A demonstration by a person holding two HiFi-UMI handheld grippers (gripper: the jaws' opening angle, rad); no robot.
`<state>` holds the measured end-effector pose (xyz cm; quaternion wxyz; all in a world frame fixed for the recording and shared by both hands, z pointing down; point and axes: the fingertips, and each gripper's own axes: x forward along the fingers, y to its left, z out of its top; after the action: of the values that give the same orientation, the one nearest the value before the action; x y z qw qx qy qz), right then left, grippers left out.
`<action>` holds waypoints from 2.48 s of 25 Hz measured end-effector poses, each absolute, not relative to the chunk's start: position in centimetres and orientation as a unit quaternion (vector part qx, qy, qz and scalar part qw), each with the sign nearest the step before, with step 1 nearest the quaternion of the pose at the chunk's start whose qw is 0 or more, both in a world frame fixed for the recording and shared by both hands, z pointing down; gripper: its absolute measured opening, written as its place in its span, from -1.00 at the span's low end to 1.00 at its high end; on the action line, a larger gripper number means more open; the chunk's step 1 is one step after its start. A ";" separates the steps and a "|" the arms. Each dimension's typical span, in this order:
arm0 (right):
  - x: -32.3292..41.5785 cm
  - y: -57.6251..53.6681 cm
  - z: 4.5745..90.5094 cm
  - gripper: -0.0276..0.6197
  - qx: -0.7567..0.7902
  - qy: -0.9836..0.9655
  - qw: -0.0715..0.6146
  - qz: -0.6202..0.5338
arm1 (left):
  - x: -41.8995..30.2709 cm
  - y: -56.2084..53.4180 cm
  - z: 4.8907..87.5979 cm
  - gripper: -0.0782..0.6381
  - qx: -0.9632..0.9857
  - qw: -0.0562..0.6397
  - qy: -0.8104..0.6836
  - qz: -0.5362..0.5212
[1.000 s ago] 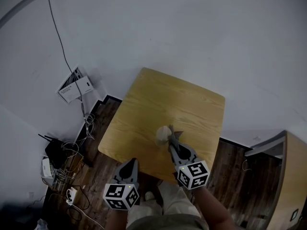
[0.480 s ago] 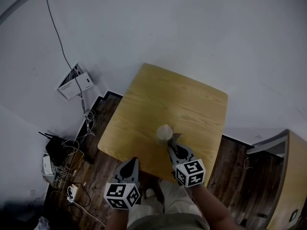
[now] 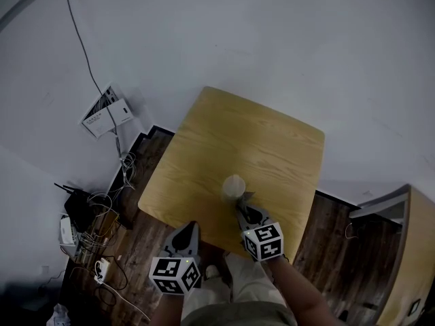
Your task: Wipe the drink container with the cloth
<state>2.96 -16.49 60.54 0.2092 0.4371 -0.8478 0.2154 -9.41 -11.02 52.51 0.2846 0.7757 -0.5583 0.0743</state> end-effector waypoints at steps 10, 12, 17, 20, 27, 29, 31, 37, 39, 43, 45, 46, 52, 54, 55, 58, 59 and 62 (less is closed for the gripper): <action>3.0 -16.1 63.4 -0.83 0.433 -0.835 0.250 0.229 | -9.3 -10.5 52.9 -0.77 0.772 0.290 -0.560 0.081; 3.1 -16.1 63.7 -0.83 0.433 -0.834 0.254 0.231 | -9.2 -10.4 52.9 -0.78 0.772 0.290 -0.559 0.082; 3.3 -16.0 63.4 -0.83 0.440 -0.832 0.247 0.232 | -9.2 -10.2 52.7 -0.77 0.774 0.287 -0.559 0.081; 3.7 -15.7 62.6 -0.83 0.447 -0.832 0.236 0.230 | -9.0 -10.0 52.6 -0.77 0.776 0.285 -0.557 0.080; 5.1 -14.2 58.0 -0.83 0.469 -0.837 0.188 0.211 | -8.3 -9.1 51.6 -0.77 0.789 0.281 -0.543 0.066; 5.2 -13.6 56.2 -0.82 0.470 -0.842 0.176 0.196 | -8.1 -8.7 51.2 -0.77 0.793 0.279 -0.538 0.062; 5.1 -13.0 54.3 -0.83 0.468 -0.850 0.165 0.179 | -7.8 -8.4 50.8 -0.77 0.797 0.277 -0.533 0.059; 4.1 -11.3 49.2 -0.83 0.453 -0.871 0.126 0.144 | -7.3 -7.7 49.1 -0.77 0.812 0.273 -0.514 0.043; 3.7 -10.7 47.8 -0.83 0.448 -0.876 0.117 0.135 | -7.0 -7.4 48.2 -0.77 0.818 0.282 -0.500 0.024; 2.8 -9.1 45.4 -0.83 0.432 -0.888 0.098 0.119 | -6.3 -6.7 45.8 -0.77 0.836 0.307 -0.454 -0.032; 2.2 -8.2 44.1 -0.83 0.420 -0.896 0.087 0.110 | -5.9 -6.3 44.7 -0.72 0.845 0.319 -0.425 -0.059; 1.8 -7.8 43.4 -0.83 0.413 -0.901 0.081 0.106 | -5.7 -6.1 44.2 -0.54 0.850 0.327 -0.406 -0.071; 0.1 -5.0 39.5 -0.83 0.371 -0.924 0.046 0.083 | -4.5 -4.3 40.5 -0.09 0.862 0.377 -0.310 -0.138; -0.5 -4.0 38.4 -0.83 0.353 -0.932 0.033 0.081 | -4.2 -3.7 39.5 -0.03 0.858 0.402 -0.264 -0.179; -0.8 -3.5 37.9 -0.82 0.342 -0.936 0.026 0.082 | -4.1 -3.4 38.9 -0.01 0.854 0.415 -0.239 -0.201; -2.0 -2.0 36.8 -0.83 0.310 -0.947 0.011 0.082 | -3.9 -2.7 37.5 0.04 0.844 0.442 -0.176 -0.249; -2.3 -1.6 36.5 -0.82 0.300 -0.950 0.006 0.081 | -3.9 -2.5 37.2 0.05 0.843 0.445 -0.162 -0.255; -3.1 -0.4 35.6 -0.83 0.272 -0.958 -0.014 0.085 | -3.7 -1.9 36.7 0.05 0.846 0.447 -0.133 -0.259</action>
<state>-3.05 -0.41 35.61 -0.0144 0.2722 -0.9584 0.0846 -3.67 -1.90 36.66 0.4474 0.8458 -0.1327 -0.2585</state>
